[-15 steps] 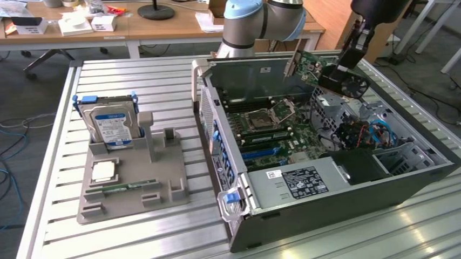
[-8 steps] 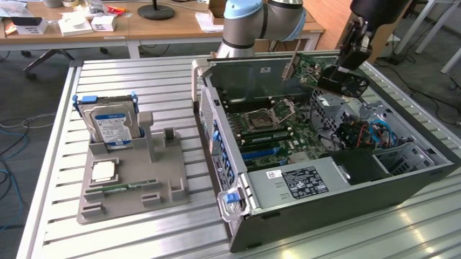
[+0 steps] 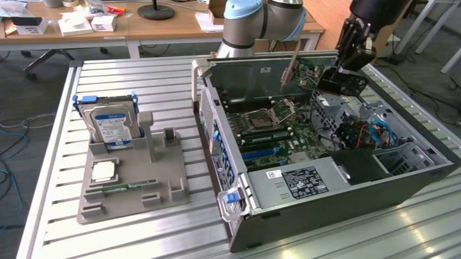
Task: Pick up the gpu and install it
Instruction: 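Insert the gpu into the slot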
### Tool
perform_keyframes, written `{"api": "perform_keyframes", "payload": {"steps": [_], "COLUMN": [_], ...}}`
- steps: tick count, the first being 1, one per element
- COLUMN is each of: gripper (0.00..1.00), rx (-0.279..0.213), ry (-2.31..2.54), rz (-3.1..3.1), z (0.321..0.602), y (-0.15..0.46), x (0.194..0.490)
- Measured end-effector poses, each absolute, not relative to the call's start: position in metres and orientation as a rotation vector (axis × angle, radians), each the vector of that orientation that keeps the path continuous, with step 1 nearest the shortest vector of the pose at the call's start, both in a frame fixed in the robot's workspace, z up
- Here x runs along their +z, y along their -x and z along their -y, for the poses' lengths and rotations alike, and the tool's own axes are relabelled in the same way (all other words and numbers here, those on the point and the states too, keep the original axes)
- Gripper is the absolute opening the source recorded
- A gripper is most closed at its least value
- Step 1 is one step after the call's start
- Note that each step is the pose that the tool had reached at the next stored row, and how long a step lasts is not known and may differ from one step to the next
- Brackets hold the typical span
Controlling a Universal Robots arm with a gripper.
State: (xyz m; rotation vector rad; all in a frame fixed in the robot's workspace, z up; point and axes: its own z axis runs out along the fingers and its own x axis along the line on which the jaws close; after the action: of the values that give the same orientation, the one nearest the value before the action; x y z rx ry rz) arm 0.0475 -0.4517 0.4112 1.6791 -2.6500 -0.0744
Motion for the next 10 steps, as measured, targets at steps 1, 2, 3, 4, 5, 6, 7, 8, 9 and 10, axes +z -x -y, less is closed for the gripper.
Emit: {"api": "perform_keyframes", "payload": {"steps": [1, 2, 3, 4, 5, 6, 7, 8, 9, 10], "gripper": [0.26, 0.26, 0.26, 0.26, 0.26, 0.26, 0.26, 0.26, 0.26, 0.26], "rx": [-0.074, -0.074, -0.074, -0.074, -0.074, -0.074, -0.074, -0.074, -0.074, -0.073], "ry": [-1.703, -1.726, -1.75, -1.773, -1.796, -1.82, -1.842, -1.865, -1.887, -1.909], "rz": [2.634, 2.619, 2.602, 2.586, 2.57, 2.553, 2.536, 2.519, 2.502, 2.484], "z": [0.4517, 0.4517, 0.4517, 0.4517, 0.4517, 0.4517, 0.4517, 0.4517, 0.4517, 0.4517], "y": [-0.0475, -0.0475, -0.0475, -0.0475, -0.0475, -0.0475, -0.0475, -0.0475, -0.0475, -0.0475], "x": [0.411, 0.4107, 0.4105, 0.4103, 0.4101, 0.4098, 0.4096, 0.4093, 0.4091, 0.4089]}}
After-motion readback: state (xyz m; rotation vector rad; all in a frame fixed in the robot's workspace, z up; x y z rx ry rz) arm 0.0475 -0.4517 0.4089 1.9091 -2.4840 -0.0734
